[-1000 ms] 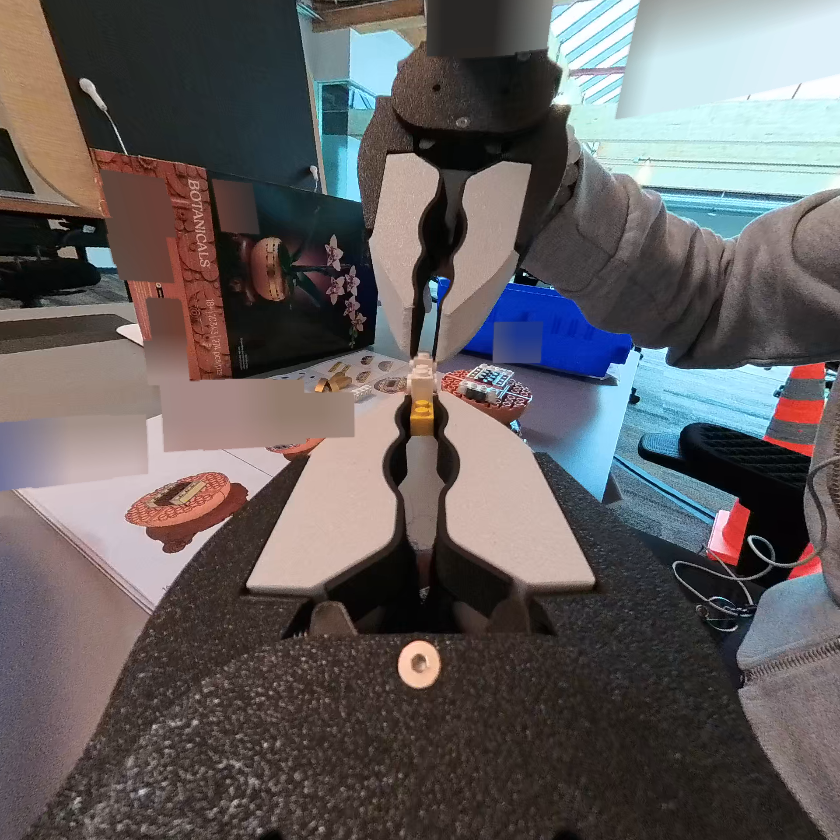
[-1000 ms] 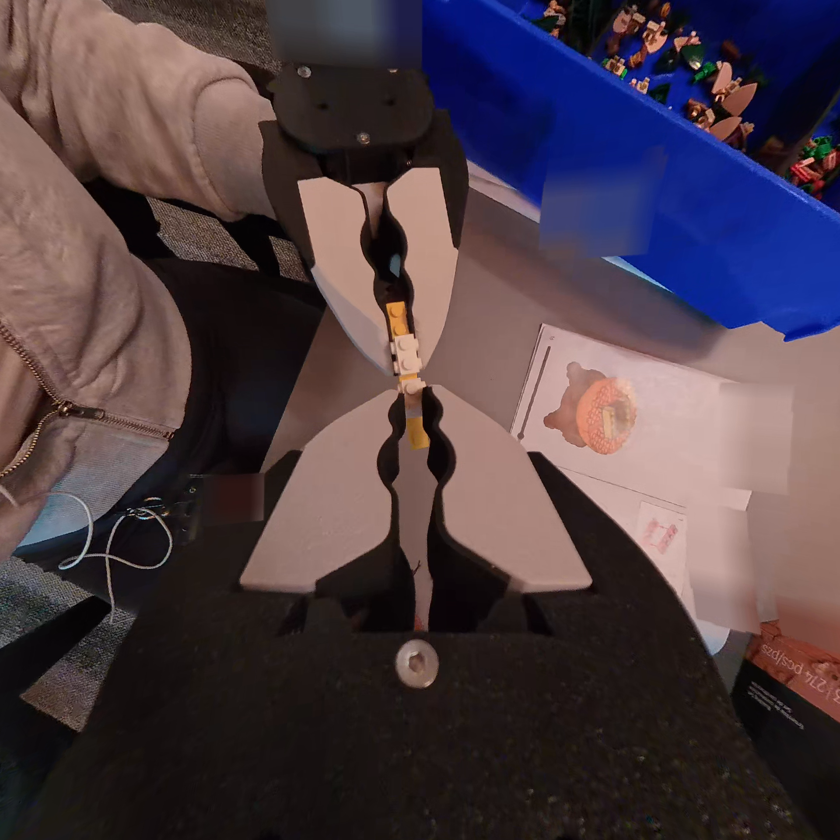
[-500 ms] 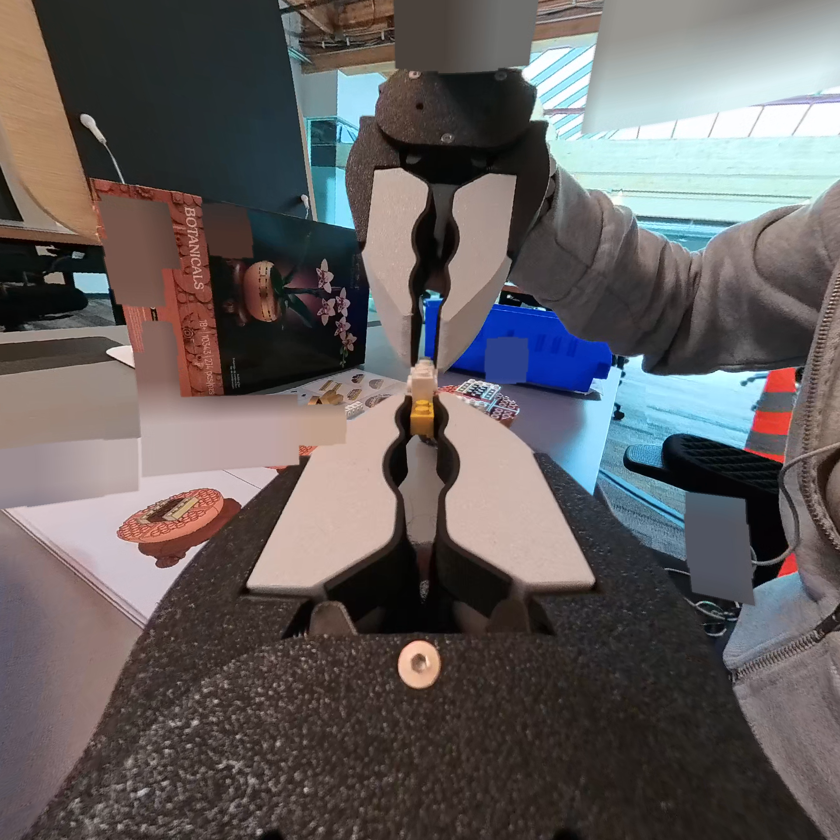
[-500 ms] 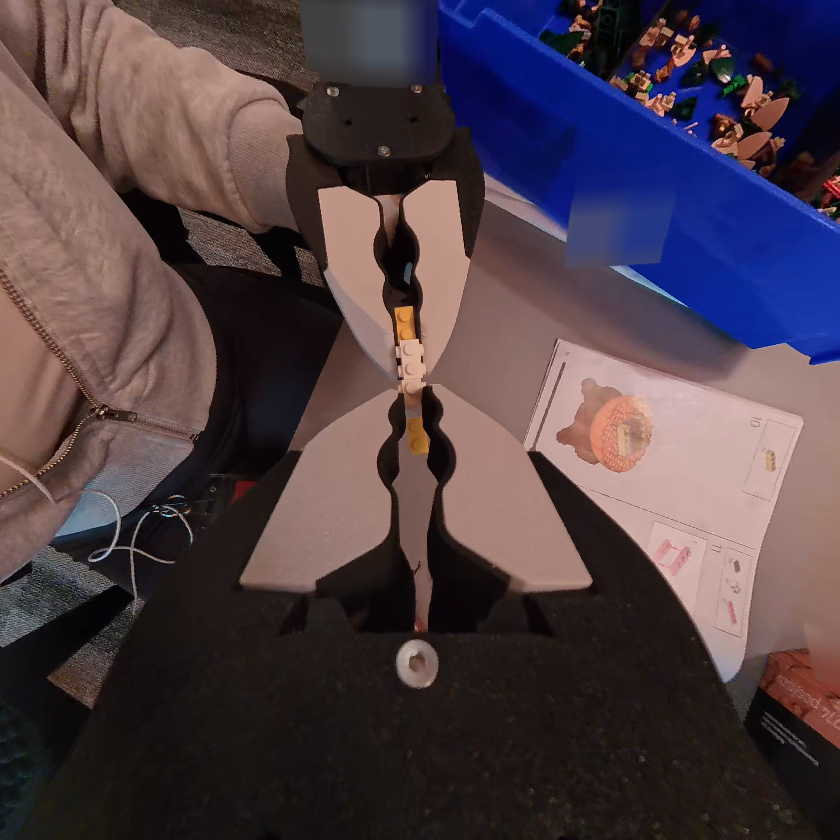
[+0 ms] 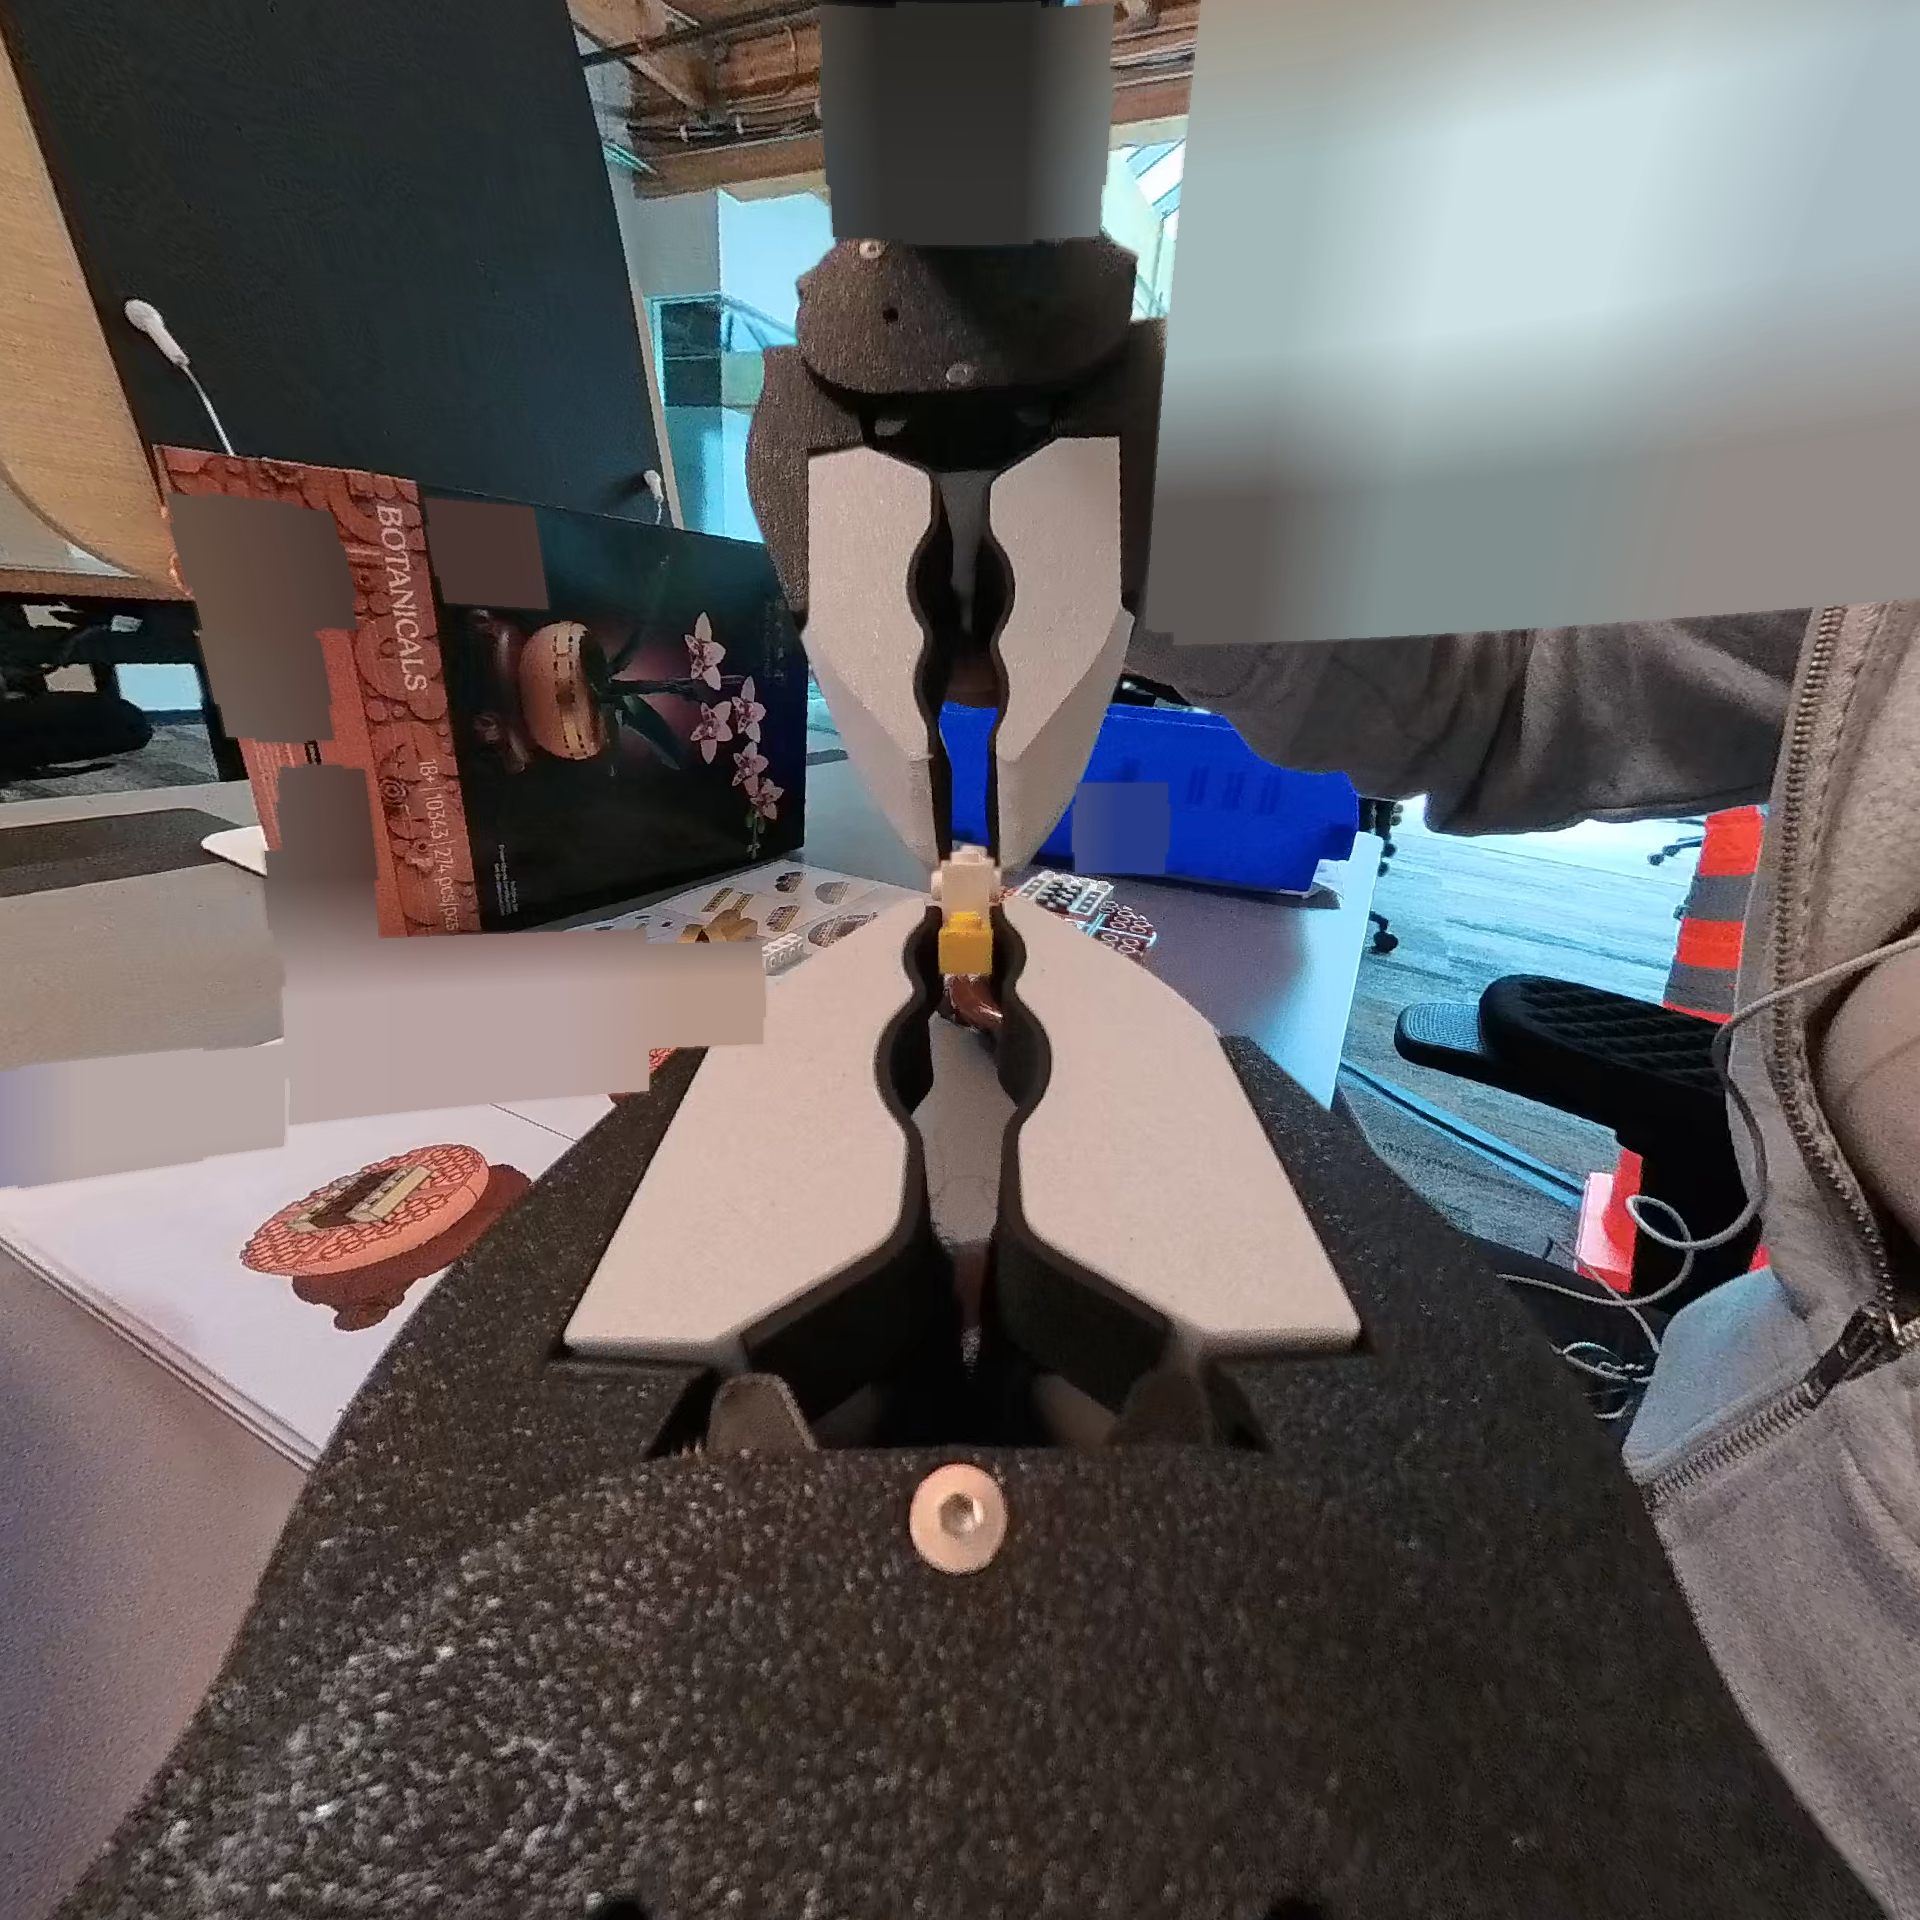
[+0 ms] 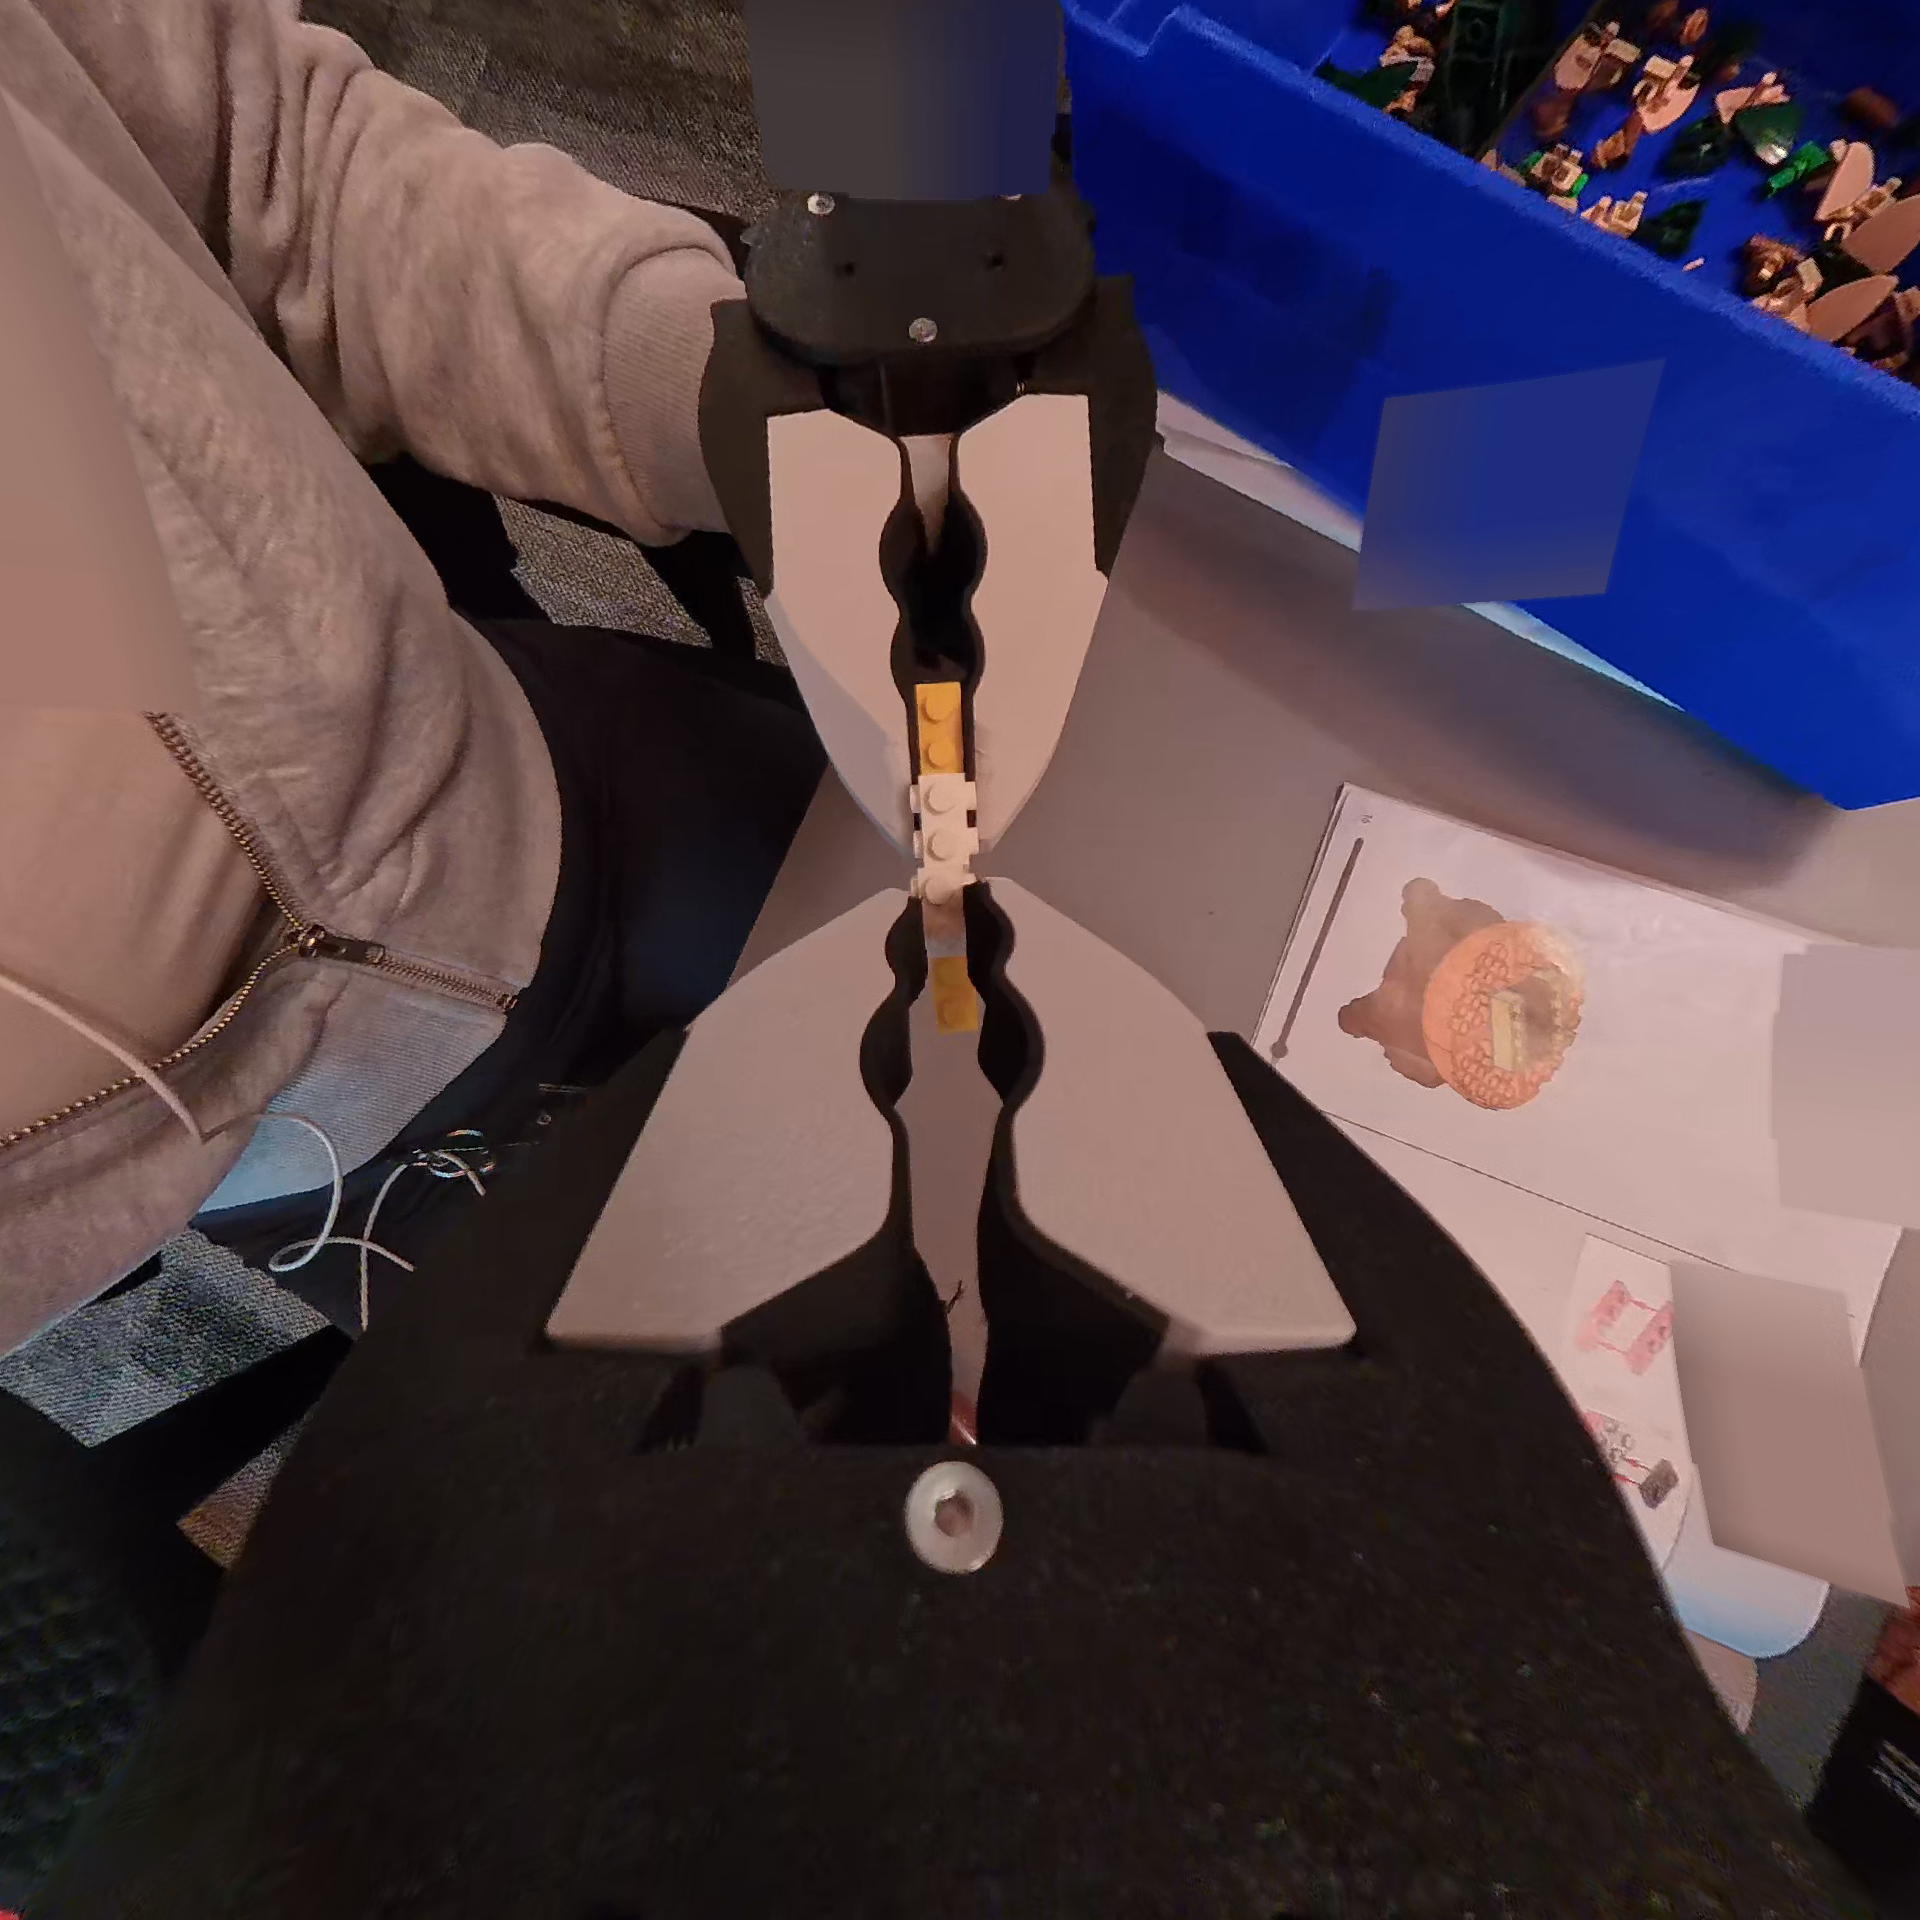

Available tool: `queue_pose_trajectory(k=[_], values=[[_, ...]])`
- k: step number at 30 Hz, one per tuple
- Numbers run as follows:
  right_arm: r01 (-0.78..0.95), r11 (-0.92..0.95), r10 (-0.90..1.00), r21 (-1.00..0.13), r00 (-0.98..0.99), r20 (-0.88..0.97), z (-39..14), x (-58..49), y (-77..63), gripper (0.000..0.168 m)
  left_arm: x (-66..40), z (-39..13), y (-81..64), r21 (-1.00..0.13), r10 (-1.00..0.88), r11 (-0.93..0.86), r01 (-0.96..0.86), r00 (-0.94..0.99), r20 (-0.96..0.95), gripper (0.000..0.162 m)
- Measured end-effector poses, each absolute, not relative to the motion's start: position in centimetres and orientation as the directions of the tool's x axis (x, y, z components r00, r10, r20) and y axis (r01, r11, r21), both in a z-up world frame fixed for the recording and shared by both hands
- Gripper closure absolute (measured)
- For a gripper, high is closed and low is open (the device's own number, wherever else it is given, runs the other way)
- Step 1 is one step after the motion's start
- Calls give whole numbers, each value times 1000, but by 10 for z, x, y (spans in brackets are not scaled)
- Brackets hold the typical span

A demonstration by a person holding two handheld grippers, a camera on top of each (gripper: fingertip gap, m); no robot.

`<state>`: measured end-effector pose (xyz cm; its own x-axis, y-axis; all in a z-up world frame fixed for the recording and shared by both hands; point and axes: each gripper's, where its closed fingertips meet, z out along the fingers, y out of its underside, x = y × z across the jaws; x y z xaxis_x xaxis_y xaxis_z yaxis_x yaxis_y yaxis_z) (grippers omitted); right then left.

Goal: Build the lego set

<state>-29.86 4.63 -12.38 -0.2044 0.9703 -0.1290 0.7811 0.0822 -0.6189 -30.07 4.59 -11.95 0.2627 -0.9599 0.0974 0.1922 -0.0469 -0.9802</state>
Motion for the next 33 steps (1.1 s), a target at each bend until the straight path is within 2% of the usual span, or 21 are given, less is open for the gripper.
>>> queue_pose_trajectory(k=[7,9,11,13,16,19,22,23,25,27,30,33], values=[[763,99,974,-638,-206,-96,-120,-297,48,160,-298,-119,47,-971,-957,-105,214,243,157,155],[747,88,971,-659,-212,-111,-116,-298,46,148,-299,-118,49,-969,-954,-118,218,246,171,155],[721,85,970,-688,-219,-110,-109,-299,45,145,-300,-120,51,-964,-949,-138,225,249,194,155],[700,100,978,-707,-199,-59,-104,-300,51,144,-302,-118,54,-953,-943,-162,255,246,226,155],[665,114,992,-738,-121,44,-104,-306,68,159,-303,-119,60,-942,-926,-193,275,267,267,155],[698,146,986,-701,-41,164,-106,-292,74,157,-310,-119,72,-948,-896,-153,278,366,252,155],[670,190,974,-718,-35,226,-105,-277,41,152,-316,-117,76,-947,-879,-117,301,412,239,155],[697,198,967,-689,-26,252,-114,-269,35,152,-315,-117,77,-949,-879,-118,293,413,238,155],[814,172,963,-554,-22,268,-142,-244,34,153,-312,-118,76,-956,-882,-104,273,419,215,155],[880,102,981,-465,-12,191,-162,-229,29,154,-310,-118,74,-962,-890,-86,261,415,192,155],[902,12,993,-431,41,114,-177,-229,23,154,-309,-116,72,-963,-895,-61,262,412,169,155],[900,-150,971,-408,212,111,-189,-231,33,156,-312,-117,74,-963,-885,-58,263,432,171,155]])
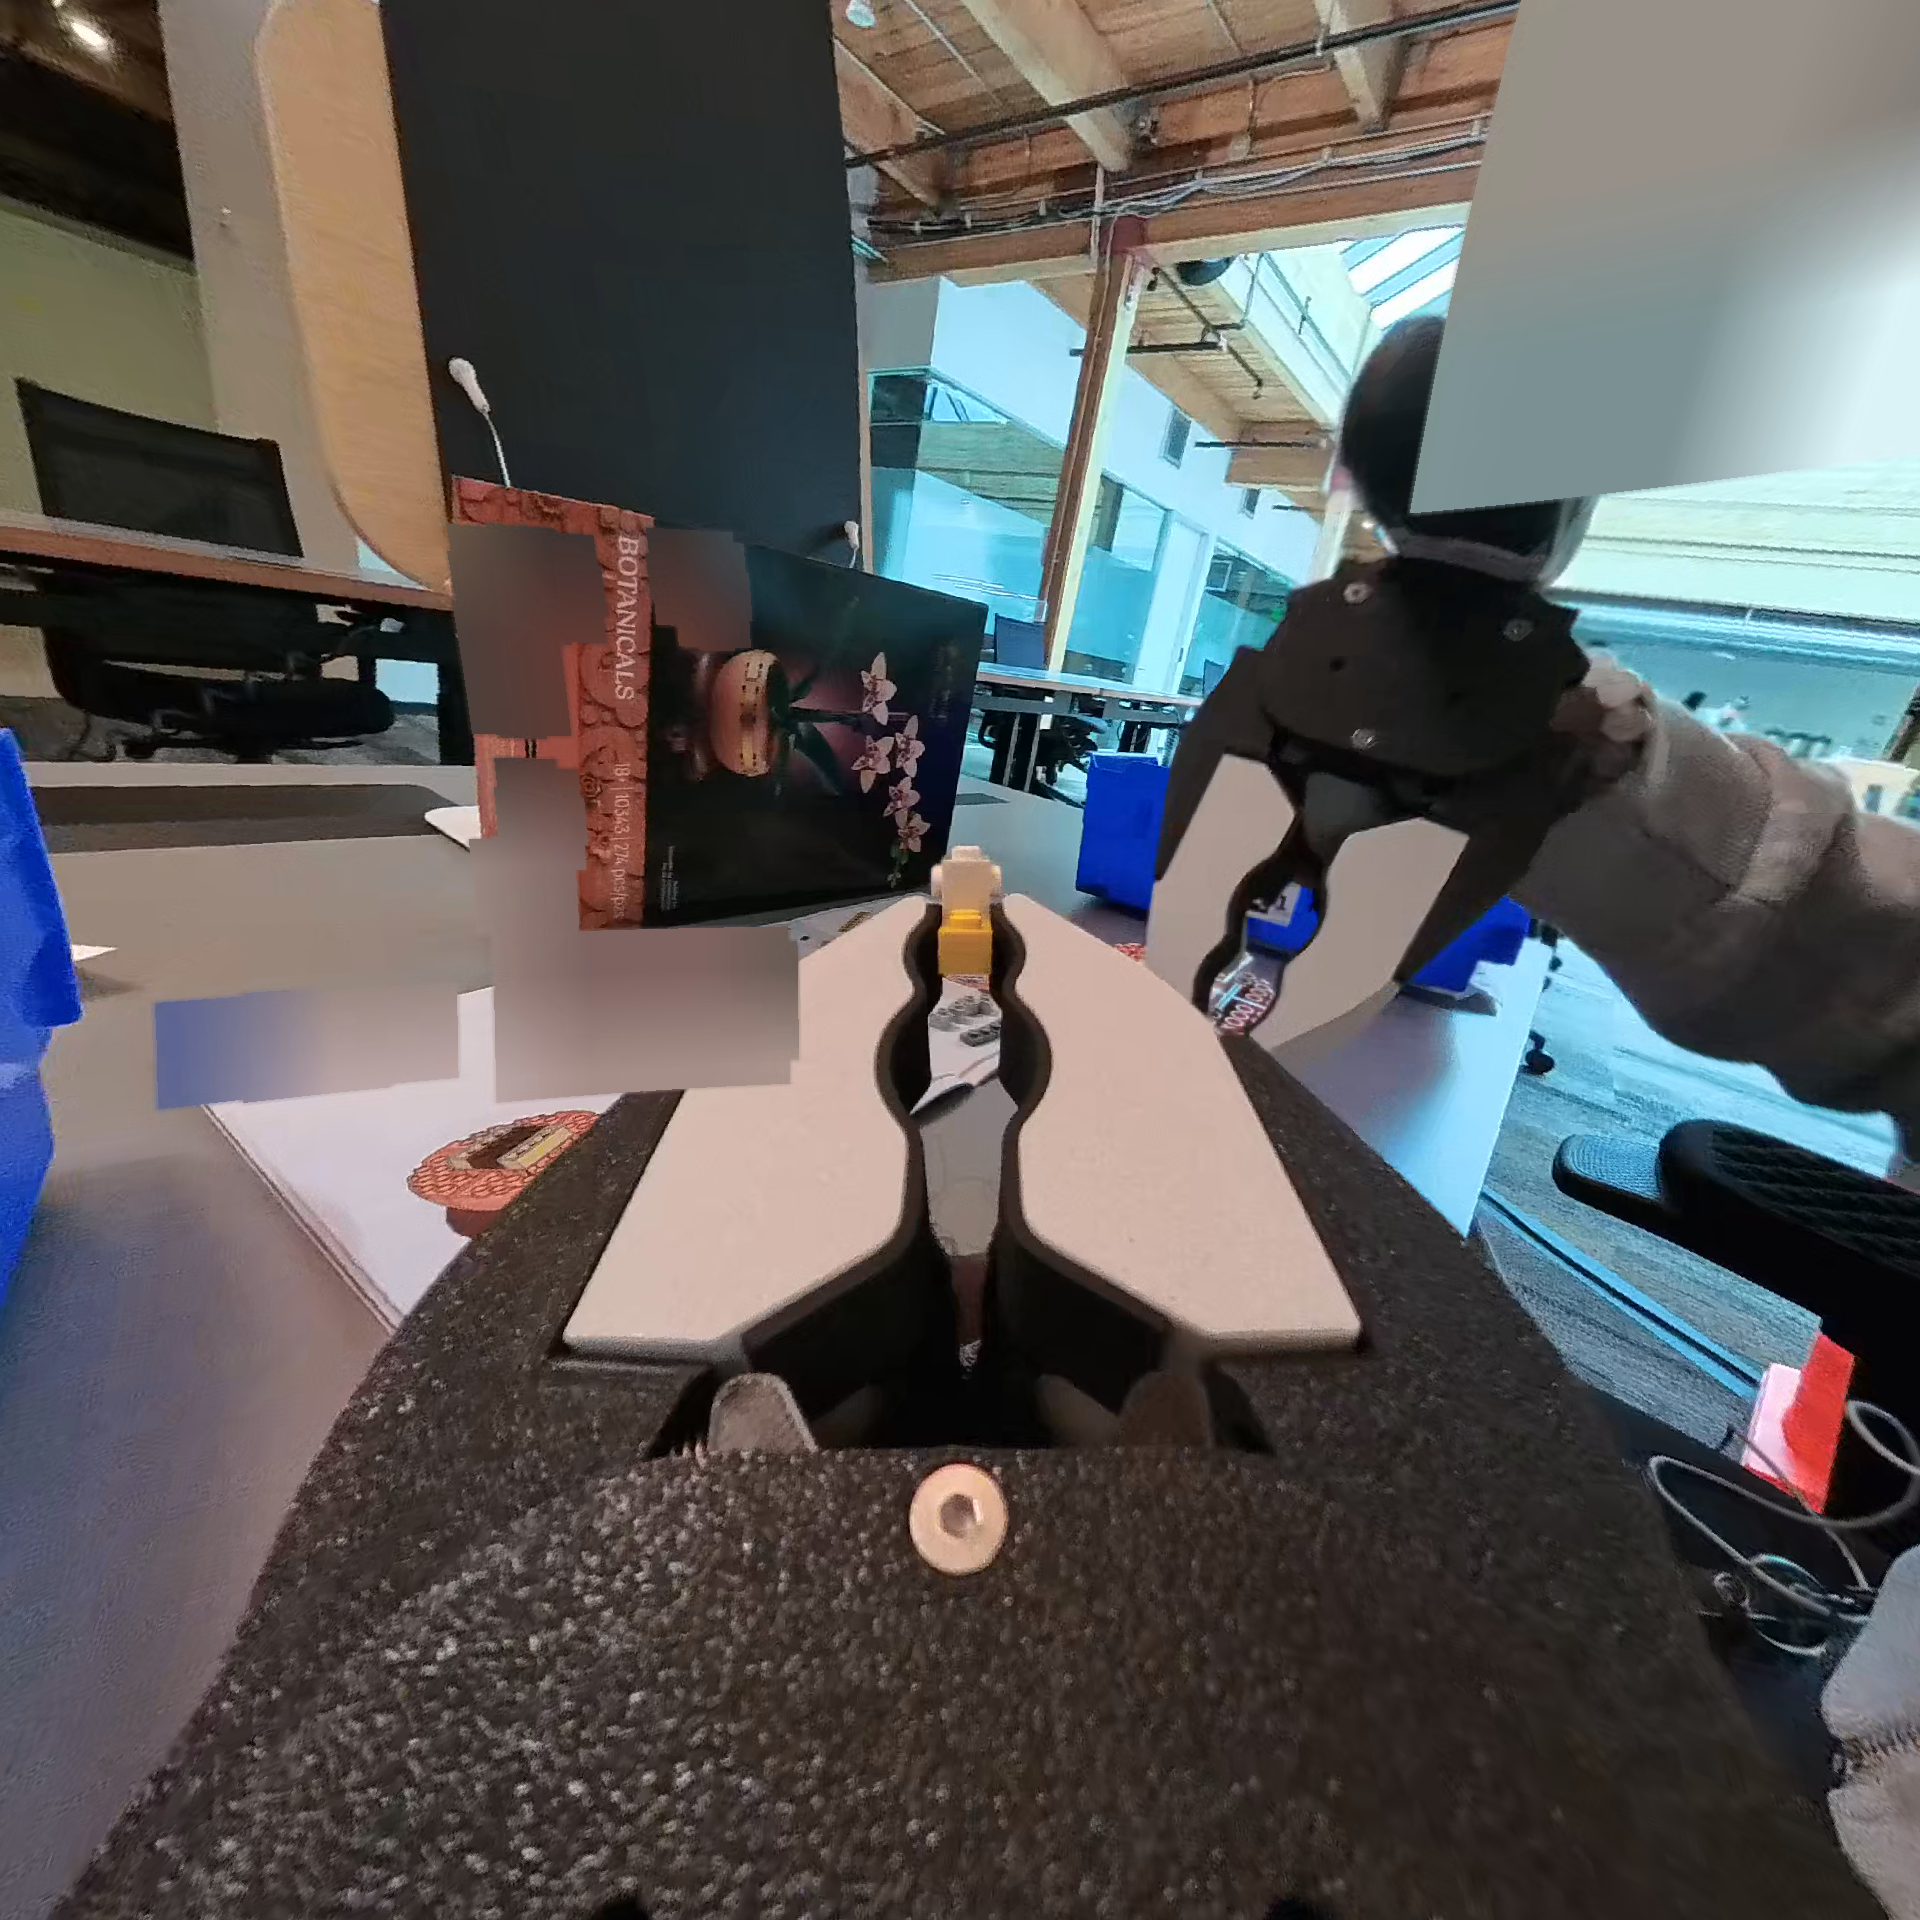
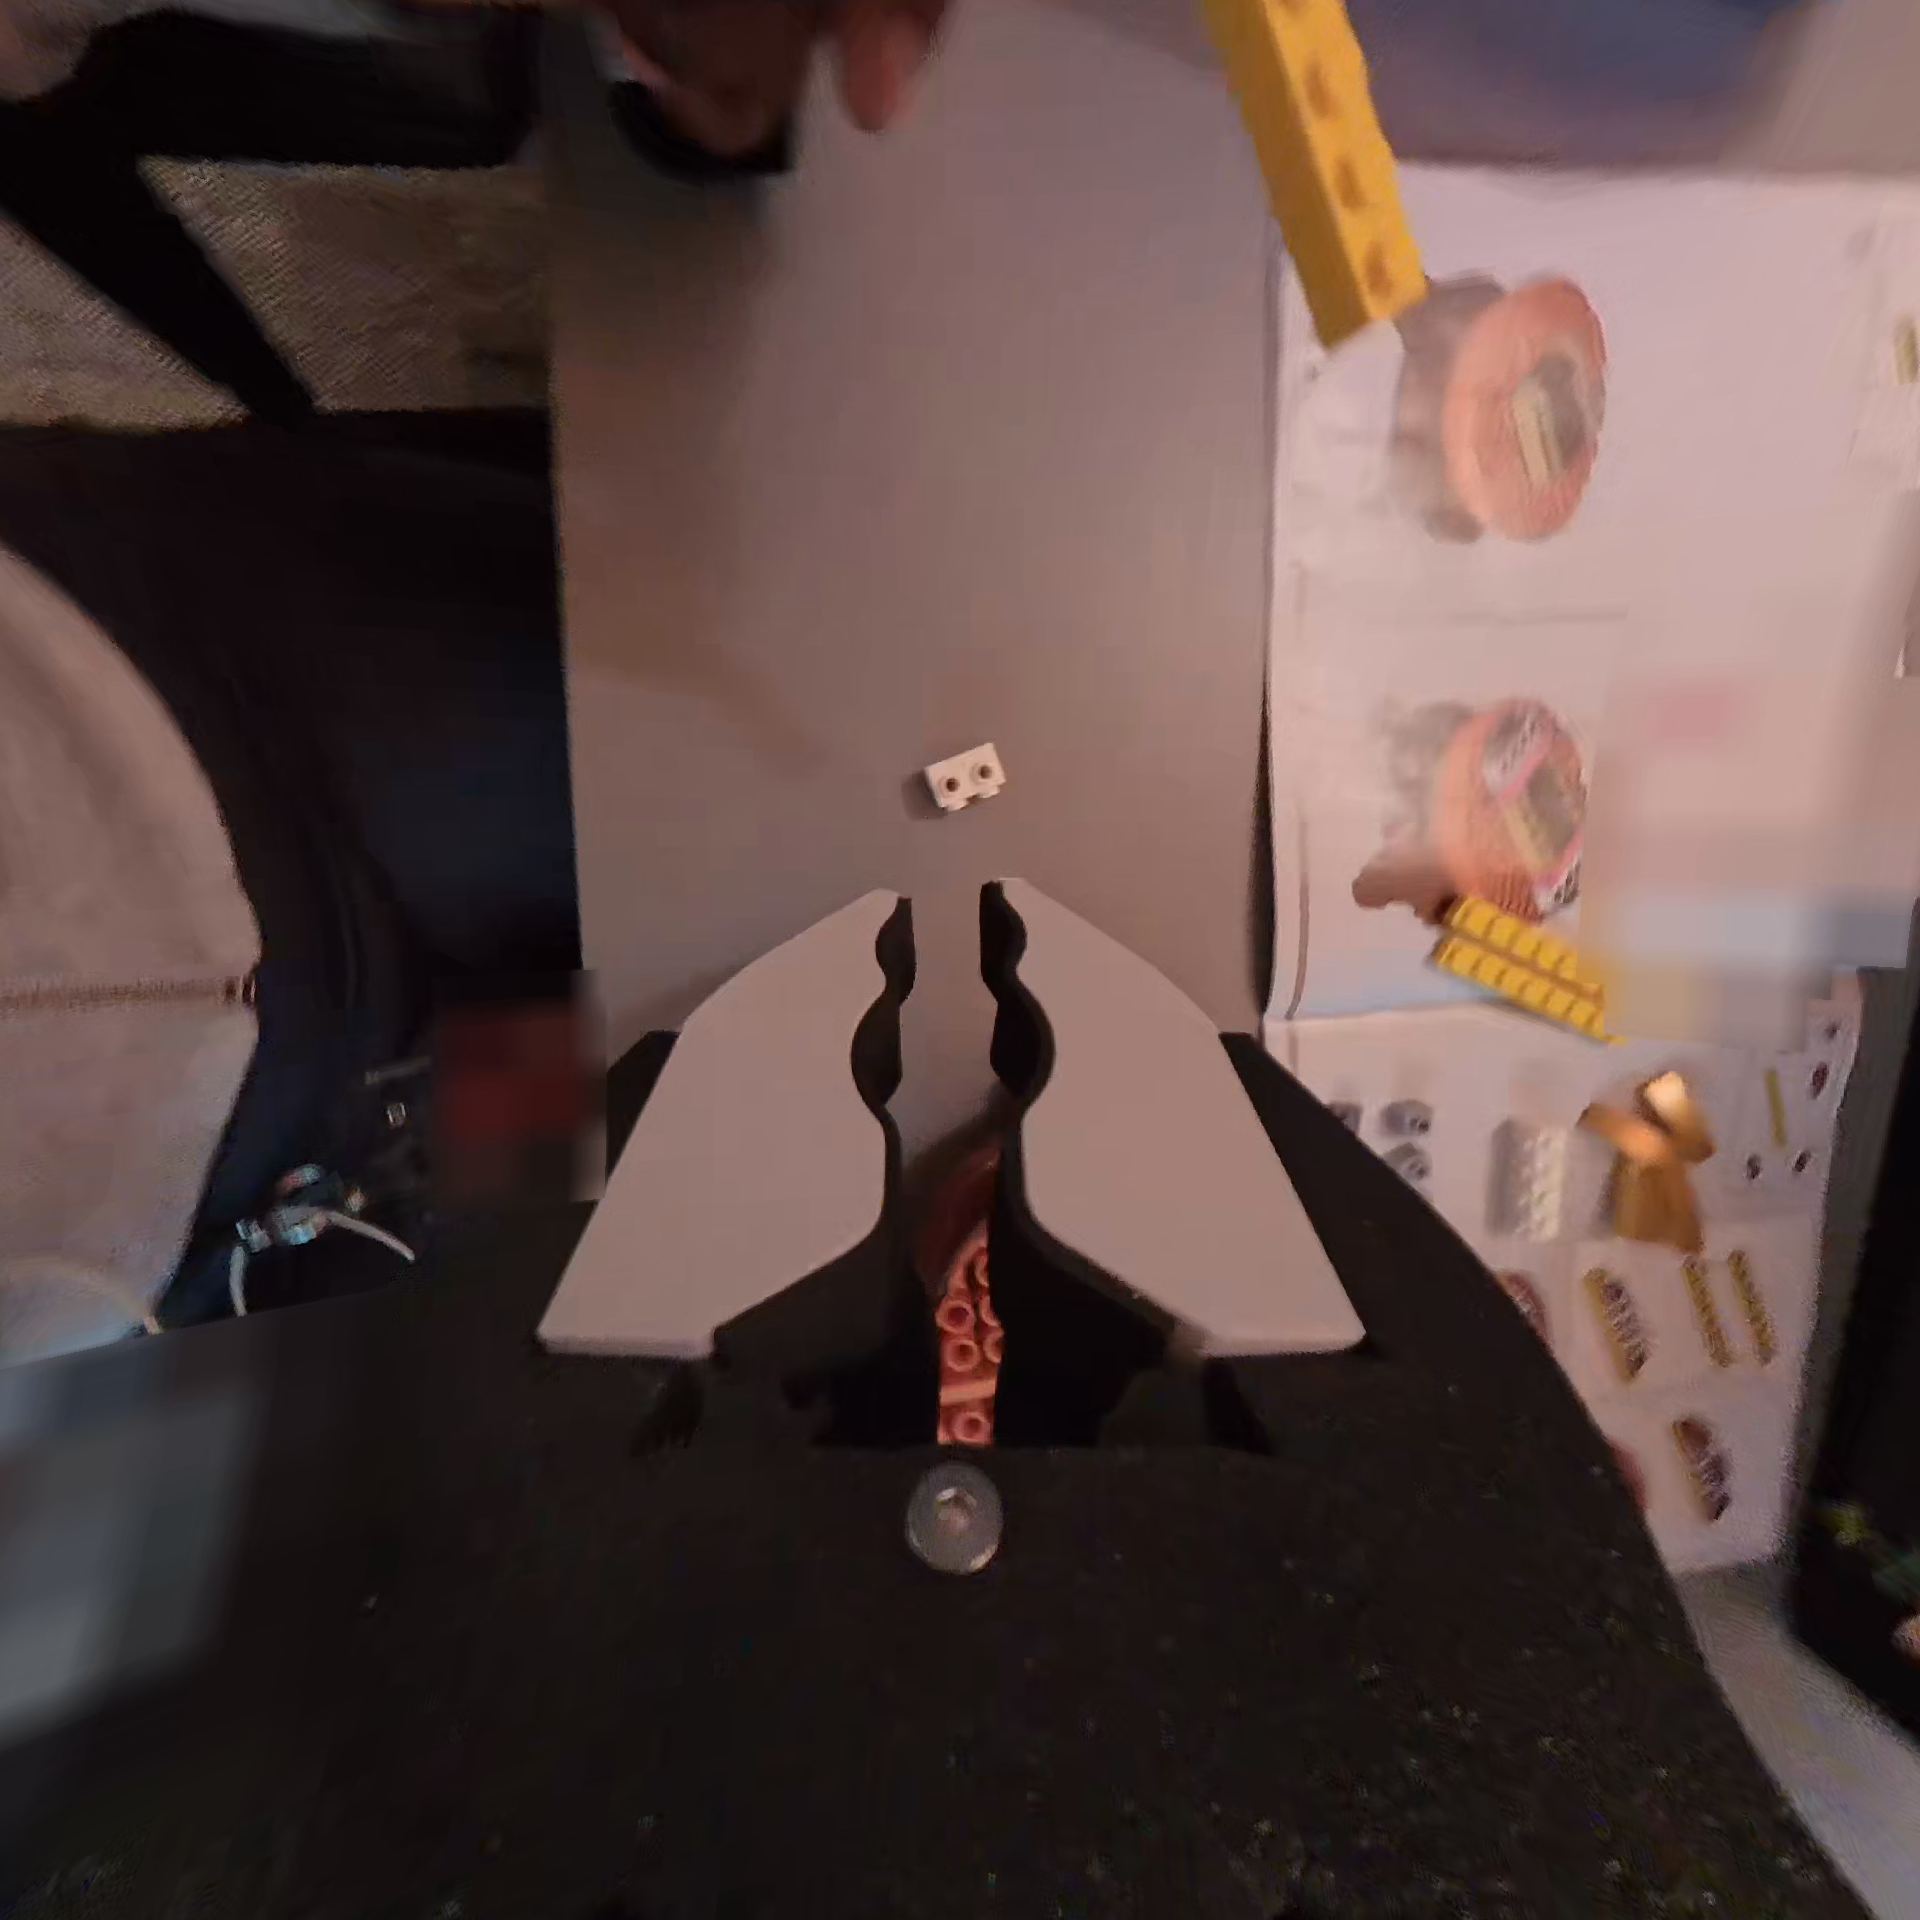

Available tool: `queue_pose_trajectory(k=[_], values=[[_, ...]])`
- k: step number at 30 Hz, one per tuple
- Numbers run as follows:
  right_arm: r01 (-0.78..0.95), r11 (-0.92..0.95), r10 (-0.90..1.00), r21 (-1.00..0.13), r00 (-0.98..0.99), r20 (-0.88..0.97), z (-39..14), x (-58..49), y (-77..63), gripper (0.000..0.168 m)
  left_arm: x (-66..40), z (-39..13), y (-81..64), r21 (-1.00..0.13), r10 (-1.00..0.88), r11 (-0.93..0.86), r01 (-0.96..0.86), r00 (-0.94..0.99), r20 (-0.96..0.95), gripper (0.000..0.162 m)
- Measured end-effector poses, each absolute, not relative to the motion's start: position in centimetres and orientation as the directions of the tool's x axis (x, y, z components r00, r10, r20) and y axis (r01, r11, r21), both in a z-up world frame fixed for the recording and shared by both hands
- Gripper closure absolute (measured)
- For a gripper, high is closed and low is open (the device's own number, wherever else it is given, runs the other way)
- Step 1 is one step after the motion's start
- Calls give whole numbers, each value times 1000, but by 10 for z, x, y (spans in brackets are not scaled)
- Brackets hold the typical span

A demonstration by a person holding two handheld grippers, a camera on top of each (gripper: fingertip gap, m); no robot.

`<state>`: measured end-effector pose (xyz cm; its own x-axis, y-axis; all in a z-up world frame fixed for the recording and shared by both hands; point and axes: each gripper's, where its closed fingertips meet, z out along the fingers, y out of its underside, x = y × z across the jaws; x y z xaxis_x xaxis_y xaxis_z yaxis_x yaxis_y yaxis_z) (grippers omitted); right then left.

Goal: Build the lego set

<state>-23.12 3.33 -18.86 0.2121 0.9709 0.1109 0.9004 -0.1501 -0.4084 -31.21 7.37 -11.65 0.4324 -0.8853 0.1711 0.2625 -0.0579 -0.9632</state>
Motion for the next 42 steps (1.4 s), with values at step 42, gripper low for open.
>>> queue_pose_trajectory(k=[42], values=[[712,-176,892,-680,407,195,-202,-300,23,158,-335,-108,77,-932,-878,-32,361,436,198,155]])
